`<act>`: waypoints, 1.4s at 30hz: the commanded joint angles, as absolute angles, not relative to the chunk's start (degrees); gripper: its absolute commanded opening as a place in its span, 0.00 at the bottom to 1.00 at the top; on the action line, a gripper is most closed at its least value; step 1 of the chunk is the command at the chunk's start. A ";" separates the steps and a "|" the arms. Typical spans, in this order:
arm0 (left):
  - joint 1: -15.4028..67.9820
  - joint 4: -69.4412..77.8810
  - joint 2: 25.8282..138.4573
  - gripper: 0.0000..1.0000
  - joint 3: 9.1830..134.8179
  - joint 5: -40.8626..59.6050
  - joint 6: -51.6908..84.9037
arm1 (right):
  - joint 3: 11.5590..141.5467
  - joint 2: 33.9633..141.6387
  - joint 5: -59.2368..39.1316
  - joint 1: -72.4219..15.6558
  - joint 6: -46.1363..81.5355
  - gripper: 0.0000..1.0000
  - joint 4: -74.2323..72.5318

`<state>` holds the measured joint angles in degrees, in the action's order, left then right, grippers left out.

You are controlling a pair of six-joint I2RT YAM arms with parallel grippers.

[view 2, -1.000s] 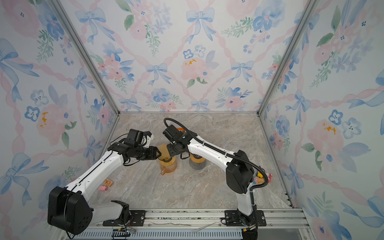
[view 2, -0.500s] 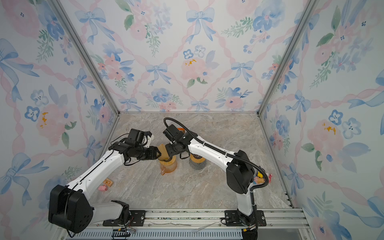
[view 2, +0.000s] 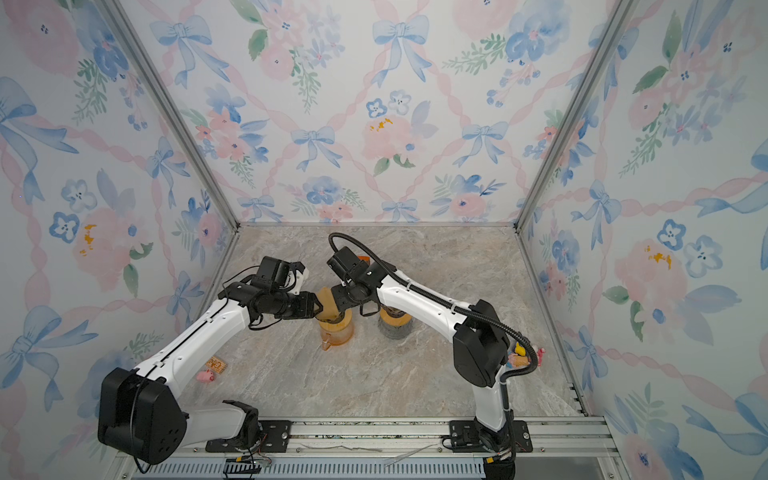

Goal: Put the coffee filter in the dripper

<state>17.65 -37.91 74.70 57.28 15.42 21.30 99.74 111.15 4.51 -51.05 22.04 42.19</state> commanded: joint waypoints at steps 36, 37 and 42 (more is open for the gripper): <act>18.36 -39.25 80.43 0.57 62.45 14.41 21.75 | 100.17 111.17 -0.20 -50.36 21.04 0.61 39.01; 18.38 -39.29 80.39 0.56 62.42 14.41 21.80 | 100.74 111.71 -0.01 -50.30 20.94 0.61 39.47; 18.63 -39.29 80.45 0.56 62.27 14.37 21.88 | 102.84 113.99 1.06 -50.12 20.40 0.61 41.37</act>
<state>18.26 -38.09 79.90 61.28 14.76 21.30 100.71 112.29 0.25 -50.94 21.37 39.18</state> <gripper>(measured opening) 0.564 0.614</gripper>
